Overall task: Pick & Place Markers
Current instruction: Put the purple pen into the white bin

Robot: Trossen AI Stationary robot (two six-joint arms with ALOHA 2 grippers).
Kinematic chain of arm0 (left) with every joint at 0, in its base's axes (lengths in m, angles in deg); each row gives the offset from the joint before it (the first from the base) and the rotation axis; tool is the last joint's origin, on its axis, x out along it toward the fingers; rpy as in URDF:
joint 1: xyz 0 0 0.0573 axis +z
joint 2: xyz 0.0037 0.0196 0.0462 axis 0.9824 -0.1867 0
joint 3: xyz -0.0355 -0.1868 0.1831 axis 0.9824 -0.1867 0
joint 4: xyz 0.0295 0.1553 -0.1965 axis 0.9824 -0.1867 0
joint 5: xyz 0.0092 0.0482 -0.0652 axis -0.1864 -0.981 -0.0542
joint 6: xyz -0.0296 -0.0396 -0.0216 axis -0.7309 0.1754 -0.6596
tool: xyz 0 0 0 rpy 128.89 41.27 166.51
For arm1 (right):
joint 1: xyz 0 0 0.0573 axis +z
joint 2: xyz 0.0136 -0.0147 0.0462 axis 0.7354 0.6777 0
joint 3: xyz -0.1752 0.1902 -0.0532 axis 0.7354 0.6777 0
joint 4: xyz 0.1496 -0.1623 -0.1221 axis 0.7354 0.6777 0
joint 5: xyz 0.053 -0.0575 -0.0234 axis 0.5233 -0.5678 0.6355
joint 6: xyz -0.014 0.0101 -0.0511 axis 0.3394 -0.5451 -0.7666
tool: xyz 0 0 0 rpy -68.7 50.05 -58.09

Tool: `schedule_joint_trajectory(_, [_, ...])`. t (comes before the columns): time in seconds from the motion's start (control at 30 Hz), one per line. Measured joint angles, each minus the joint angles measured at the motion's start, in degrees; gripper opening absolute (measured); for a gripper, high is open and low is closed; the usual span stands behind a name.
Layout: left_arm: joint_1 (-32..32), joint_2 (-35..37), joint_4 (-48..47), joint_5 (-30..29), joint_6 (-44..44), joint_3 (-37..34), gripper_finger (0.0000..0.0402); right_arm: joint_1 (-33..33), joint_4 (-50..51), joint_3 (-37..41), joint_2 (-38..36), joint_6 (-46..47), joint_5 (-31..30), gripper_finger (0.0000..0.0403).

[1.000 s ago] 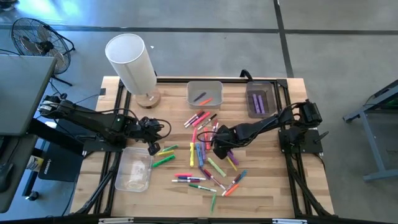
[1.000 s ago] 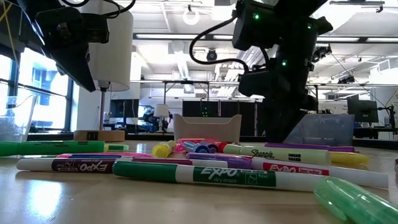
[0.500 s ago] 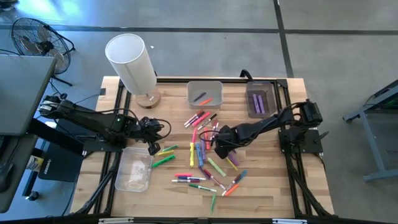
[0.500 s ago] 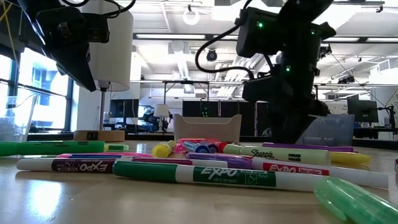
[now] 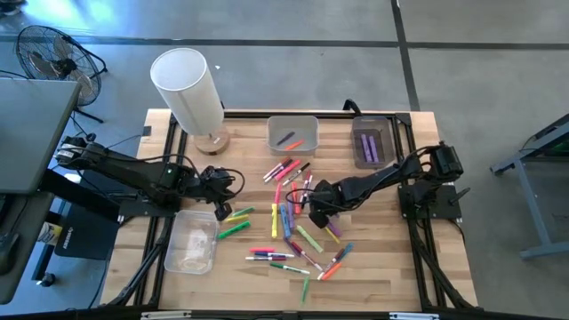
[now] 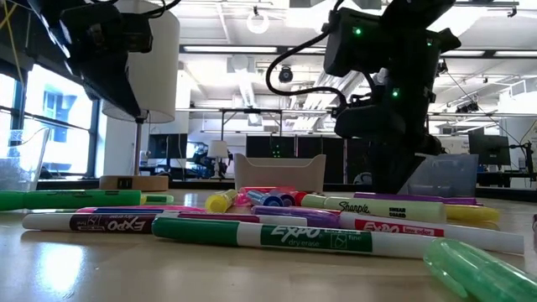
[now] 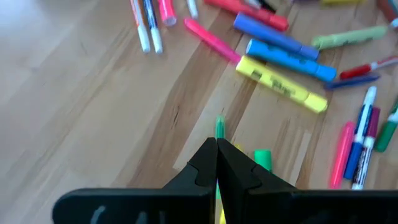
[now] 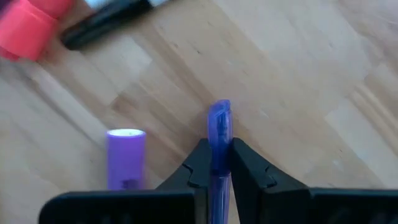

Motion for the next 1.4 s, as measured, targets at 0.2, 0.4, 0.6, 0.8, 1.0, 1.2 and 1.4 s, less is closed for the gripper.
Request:
schedule_joint_trajectory(0.2, [0.0,0.0,5.0,-0.5,0.2,0.0,0.0000,0.0,4.4,0.2,-9.0,-1.5,-3.7,0.0026])
schedule_joint_trajectory(0.4, [0.0,0.0,12.7,-1.2,0.0,0.0,0.0016,0.0,6.6,0.2,-23.6,-3.9,-9.9,0.0026])
schedule_joint_trajectory(0.6, [0.0,-1.4,23.5,-4.3,0.1,0.0,0.0067,0.0,1.5,0.2,-35.1,-11.0,-12.3,0.0026])
schedule_joint_trajectory(0.8, [0.0,-5.8,40.1,-6.9,4.9,0.0,0.0131,0.0,-10.4,0.2,-38.2,-21.0,-12.6,0.0026])
schedule_joint_trajectory(1.0, [0.0,-13.0,63.1,-6.4,15.7,0.5,0.0151,0.0,-27.0,0.2,-36.7,-31.0,-8.4,0.0028])
schedule_joint_trajectory(1.2, [0.0,-20.1,65.6,-6.4,23.0,7.7,0.0152,0.0,-40.0,0.2,-36.2,-36.3,-2.8,0.0028])
schedule_joint_trajectory(1.4, [0.1,-25.7,64.3,-7.1,32.8,16.9,0.0152,1.1,-45.2,0.1,-36.2,-39.3,1.3,0.0028])
